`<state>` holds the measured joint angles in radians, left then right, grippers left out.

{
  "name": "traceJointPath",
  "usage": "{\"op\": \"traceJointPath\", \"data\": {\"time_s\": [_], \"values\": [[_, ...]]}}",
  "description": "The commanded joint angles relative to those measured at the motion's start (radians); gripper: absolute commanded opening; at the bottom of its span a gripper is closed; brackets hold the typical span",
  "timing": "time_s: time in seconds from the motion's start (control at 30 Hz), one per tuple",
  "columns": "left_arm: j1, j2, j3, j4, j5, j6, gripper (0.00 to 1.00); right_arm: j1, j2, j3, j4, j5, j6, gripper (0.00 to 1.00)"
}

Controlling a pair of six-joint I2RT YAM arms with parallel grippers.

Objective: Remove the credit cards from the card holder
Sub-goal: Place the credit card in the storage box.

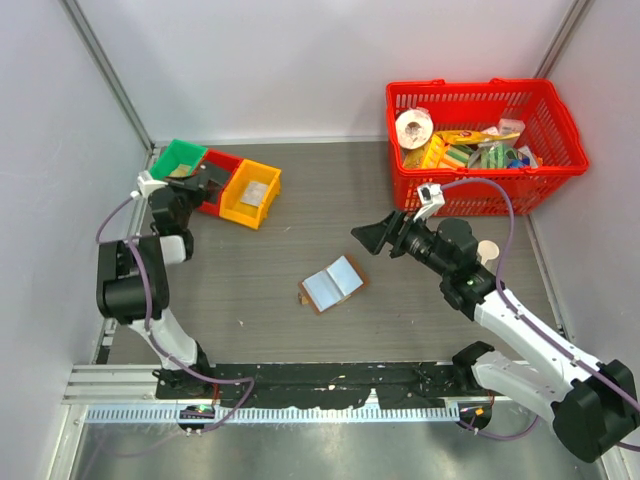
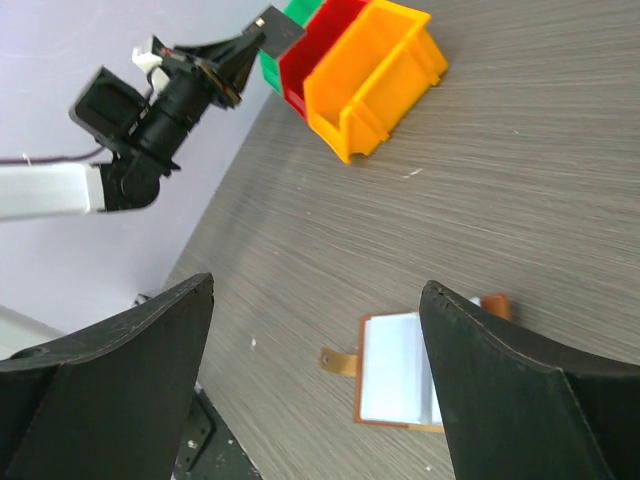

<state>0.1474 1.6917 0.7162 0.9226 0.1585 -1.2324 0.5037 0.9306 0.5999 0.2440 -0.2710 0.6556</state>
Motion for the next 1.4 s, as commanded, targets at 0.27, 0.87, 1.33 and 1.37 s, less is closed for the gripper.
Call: {"op": "traceJointPath", "data": {"time_s": [0.27,0.87,1.33,1.37], "values": [[0.050,0.310,0.318,-0.050,-0.053,0.002,0.00,-0.024,-0.021,0.009,-0.087,0.061,-0.109,0.88],[0.023,0.372,0.354,-0.201,-0.140,0.010,0.03,-0.039,-0.026,0.008,-0.086,0.036,-0.108,0.88],[0.020,0.229,0.339,-0.476,-0.235,0.111,0.47,-0.040,-0.136,0.012,-0.146,0.050,-0.100,0.88],[0.018,0.214,0.335,-0.490,-0.237,0.120,0.50,-0.039,-0.147,0.012,-0.158,0.052,-0.102,0.88]]}}
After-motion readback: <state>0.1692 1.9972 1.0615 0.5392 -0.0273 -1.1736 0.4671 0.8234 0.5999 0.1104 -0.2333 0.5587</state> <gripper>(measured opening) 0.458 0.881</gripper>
